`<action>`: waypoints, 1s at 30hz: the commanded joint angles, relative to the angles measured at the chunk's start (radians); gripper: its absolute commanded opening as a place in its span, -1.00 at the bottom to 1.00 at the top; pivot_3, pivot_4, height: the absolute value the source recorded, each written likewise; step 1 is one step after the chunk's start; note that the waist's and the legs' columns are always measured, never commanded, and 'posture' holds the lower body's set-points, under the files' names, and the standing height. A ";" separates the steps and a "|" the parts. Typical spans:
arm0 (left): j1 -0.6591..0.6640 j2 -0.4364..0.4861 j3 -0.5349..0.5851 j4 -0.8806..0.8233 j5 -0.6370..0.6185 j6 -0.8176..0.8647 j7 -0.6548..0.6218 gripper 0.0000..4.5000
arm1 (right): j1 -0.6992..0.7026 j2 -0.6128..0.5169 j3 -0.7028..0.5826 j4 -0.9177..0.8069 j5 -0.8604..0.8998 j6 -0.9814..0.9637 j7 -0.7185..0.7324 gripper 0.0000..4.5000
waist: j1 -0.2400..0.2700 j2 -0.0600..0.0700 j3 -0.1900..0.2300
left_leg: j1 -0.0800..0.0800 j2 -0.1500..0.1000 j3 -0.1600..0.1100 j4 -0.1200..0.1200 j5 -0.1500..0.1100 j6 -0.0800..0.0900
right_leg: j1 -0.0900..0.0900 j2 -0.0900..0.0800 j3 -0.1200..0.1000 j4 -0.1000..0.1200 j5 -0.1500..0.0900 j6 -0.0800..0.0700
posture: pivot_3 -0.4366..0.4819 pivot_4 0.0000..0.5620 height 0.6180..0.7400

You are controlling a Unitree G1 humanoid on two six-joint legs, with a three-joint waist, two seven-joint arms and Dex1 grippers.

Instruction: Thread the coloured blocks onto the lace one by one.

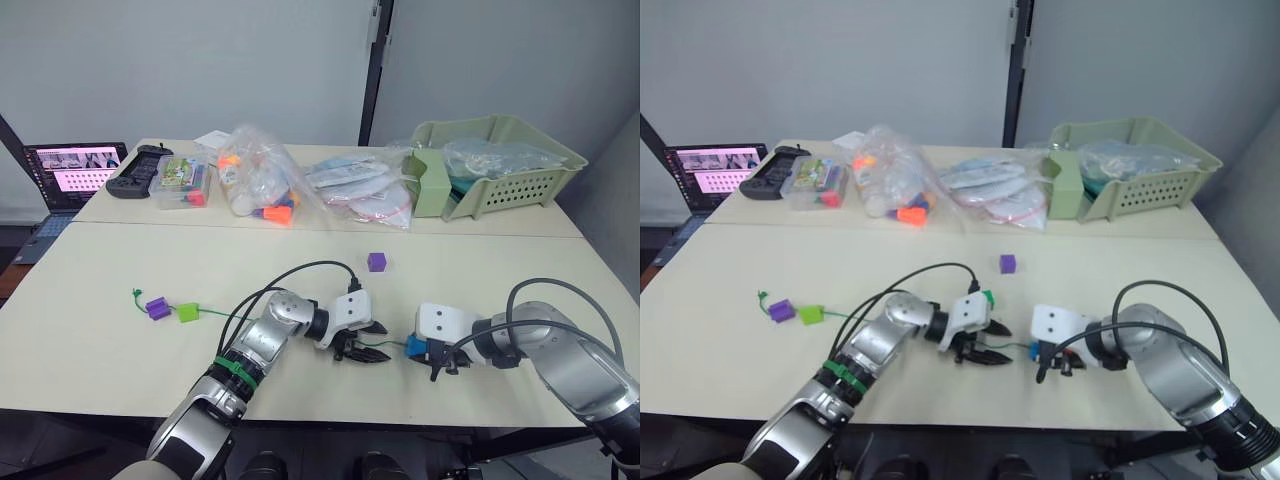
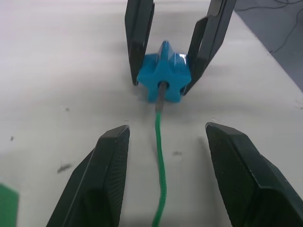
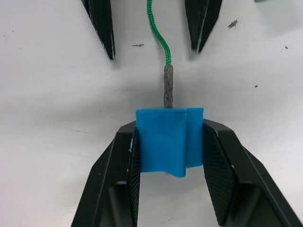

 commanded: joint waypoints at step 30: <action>-0.064 -0.087 -0.030 0.036 0.020 -0.026 0.011 -1.00 | -0.056 0.064 0.039 0.002 -0.033 -0.009 0.024 -0.42 | -0.001 0.000 0.000 | 0.001 0.000 0.000 0.000 0.000 0.000 | 0.001 0.000 0.000 0.000 0.000 0.000 | -0.05 -0.47 0.88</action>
